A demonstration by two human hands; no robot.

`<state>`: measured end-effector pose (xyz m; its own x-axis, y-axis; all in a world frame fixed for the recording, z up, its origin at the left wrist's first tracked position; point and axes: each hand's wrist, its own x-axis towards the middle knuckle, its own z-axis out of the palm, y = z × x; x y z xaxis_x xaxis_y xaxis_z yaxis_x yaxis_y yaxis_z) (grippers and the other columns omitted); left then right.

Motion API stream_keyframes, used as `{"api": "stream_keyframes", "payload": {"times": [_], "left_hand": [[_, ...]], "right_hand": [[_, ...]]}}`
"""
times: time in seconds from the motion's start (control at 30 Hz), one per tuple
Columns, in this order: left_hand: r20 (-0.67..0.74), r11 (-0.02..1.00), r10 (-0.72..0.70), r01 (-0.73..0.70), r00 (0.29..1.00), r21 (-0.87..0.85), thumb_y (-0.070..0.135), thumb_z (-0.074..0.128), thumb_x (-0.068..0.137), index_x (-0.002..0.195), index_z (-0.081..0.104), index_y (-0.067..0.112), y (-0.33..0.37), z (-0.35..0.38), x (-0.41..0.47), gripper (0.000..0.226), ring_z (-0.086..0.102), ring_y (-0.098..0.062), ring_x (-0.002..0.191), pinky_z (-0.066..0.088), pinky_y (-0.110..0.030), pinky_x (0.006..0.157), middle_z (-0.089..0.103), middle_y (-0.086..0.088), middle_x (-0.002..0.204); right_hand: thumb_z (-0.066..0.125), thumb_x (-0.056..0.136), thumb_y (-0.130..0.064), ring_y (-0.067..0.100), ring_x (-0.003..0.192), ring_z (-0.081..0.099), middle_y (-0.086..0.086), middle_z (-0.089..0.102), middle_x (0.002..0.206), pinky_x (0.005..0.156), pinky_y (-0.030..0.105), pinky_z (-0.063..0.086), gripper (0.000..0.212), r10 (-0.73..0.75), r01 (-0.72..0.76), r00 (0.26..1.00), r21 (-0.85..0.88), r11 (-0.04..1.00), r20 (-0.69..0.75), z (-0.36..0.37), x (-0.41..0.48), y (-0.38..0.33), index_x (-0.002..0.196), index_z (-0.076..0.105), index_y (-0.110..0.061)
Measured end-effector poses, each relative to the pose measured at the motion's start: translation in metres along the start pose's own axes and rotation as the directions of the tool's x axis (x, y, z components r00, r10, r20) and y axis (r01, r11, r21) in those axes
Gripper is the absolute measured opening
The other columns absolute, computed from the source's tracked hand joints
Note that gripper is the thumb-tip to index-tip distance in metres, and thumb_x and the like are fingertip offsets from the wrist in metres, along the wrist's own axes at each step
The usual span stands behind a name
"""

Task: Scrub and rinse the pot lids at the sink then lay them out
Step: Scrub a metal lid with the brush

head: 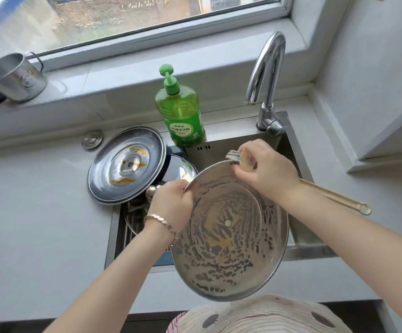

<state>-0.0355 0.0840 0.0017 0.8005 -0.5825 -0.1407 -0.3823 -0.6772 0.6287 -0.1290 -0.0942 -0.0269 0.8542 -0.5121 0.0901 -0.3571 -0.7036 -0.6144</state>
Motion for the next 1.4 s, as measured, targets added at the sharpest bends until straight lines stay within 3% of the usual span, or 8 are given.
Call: {"api": "stream_keyframes", "payload": {"times": [0.13, 0.33, 0.47, 0.6, 0.77, 0.97, 1.2, 1.4], "left_hand": [[-0.07, 1.0, 0.016, -0.016, 0.997, -0.007, 0.015, 0.05, 0.093, 0.05, 0.031, 0.01, -0.004, -0.008, -0.002, 0.047, 0.024, -0.016, 0.047, 0.019, -0.027, 0.048, 0.028, 0.001, 0.046], [0.011, 0.995, 0.093, -0.093, 0.996, 0.041, 0.009, 0.05, 0.091, 0.048, 0.032, 0.014, 0.004, 0.0, -0.005, 0.047, 0.027, -0.015, 0.046, 0.022, -0.026, 0.048, 0.032, 0.001, 0.047], [-0.128, 0.994, 0.104, -0.106, 0.986, -0.011, 0.007, 0.053, 0.089, 0.046, 0.029, 0.016, 0.0, -0.011, -0.003, 0.05, 0.024, -0.012, 0.044, 0.018, -0.022, 0.046, 0.027, 0.007, 0.043], [-0.372, 0.982, 0.004, -0.073, 0.928, -0.172, -0.002, 0.054, 0.085, 0.044, 0.02, 0.021, 0.004, -0.014, -0.005, 0.058, 0.026, -0.01, 0.041, 0.016, -0.019, 0.041, 0.027, 0.004, 0.036], [-0.414, 0.926, -0.202, 0.035, 0.888, -0.376, 0.015, 0.054, 0.092, 0.049, 0.027, 0.018, 0.003, 0.01, -0.018, 0.051, 0.024, -0.006, 0.041, 0.019, -0.017, 0.041, 0.025, 0.01, 0.044], [-0.146, 0.972, -0.03, -0.005, 0.989, -0.233, 0.009, 0.056, 0.088, 0.071, 0.052, 0.002, -0.018, -0.004, -0.015, 0.019, 0.034, -0.009, 0.053, 0.031, -0.023, 0.053, 0.042, -0.011, 0.057], [0.111, 0.909, 0.278, -0.299, 0.954, 0.292, 0.02, 0.048, 0.094, 0.086, 0.059, 0.011, 0.029, -0.005, 0.022, 0.017, 0.055, -0.026, 0.075, 0.046, -0.033, 0.066, 0.06, -0.005, 0.076], [-0.084, 0.901, 0.297, -0.25, 0.951, 0.355, 0.017, 0.044, 0.095, 0.084, 0.056, 0.006, 0.025, -0.003, 0.021, 0.019, 0.053, -0.031, 0.072, 0.031, -0.03, 0.06, 0.058, -0.012, 0.073]], "right_hand": [[0.062, 0.081, -0.031, 0.022, 0.078, 0.055, -0.005, 0.055, 0.087, 0.063, 0.033, 0.042, 0.025, 0.172, -0.171, 0.985, -0.043, 0.984, 0.015, 0.001, -0.005, 0.028, 0.071, 0.039, -0.028], [0.068, 0.078, -0.026, 0.02, 0.054, 0.049, -0.007, 0.049, 0.072, 0.045, 0.023, 0.028, 0.021, -0.222, 0.219, 0.975, -0.111, 0.969, -0.014, 0.001, -0.001, -0.011, 0.076, 0.051, -0.015], [0.06, 0.083, -0.029, 0.021, 0.069, 0.052, -0.008, 0.049, 0.07, 0.057, 0.031, 0.039, 0.021, 0.149, -0.149, 0.989, 0.033, 0.988, 0.016, 0.003, -0.007, 0.026, 0.084, 0.051, -0.01], [0.057, 0.086, -0.034, 0.023, 0.071, 0.052, 0.002, 0.055, 0.073, 0.055, 0.03, 0.034, 0.026, 0.548, -0.552, 0.832, 0.235, 0.8, 0.088, 0.015, -0.03, 0.051, 0.084, 0.052, -0.008], [0.06, 0.086, -0.027, 0.014, 0.071, 0.052, -0.007, 0.055, 0.071, 0.057, 0.025, 0.037, 0.018, 0.676, -0.583, 0.736, 0.532, 0.614, 0.025, 0.019, -0.026, 0.049, 0.088, 0.052, -0.011], [0.064, 0.079, -0.012, 0.021, 0.068, 0.049, 0.003, 0.056, 0.075, 0.053, 0.028, 0.033, 0.017, 0.456, -0.356, 0.861, 0.373, 0.857, -0.226, -0.008, -0.017, 0.045, 0.09, 0.051, -0.011], [0.052, 0.072, -0.024, 0.029, 0.06, 0.059, 0.012, 0.06, 0.076, 0.052, 0.031, 0.05, 0.025, -0.382, 0.382, 0.906, -0.037, 0.923, -0.184, -0.007, -0.012, 0.002, 0.086, 0.056, -0.004], [0.068, 0.077, -0.008, 0.022, 0.069, 0.051, 0.006, 0.054, 0.07, 0.059, 0.025, 0.036, 0.017, -0.009, 0.037, 0.983, 0.154, 0.987, -0.181, -0.012, -0.015, 0.023, 0.088, 0.055, -0.004]]}}
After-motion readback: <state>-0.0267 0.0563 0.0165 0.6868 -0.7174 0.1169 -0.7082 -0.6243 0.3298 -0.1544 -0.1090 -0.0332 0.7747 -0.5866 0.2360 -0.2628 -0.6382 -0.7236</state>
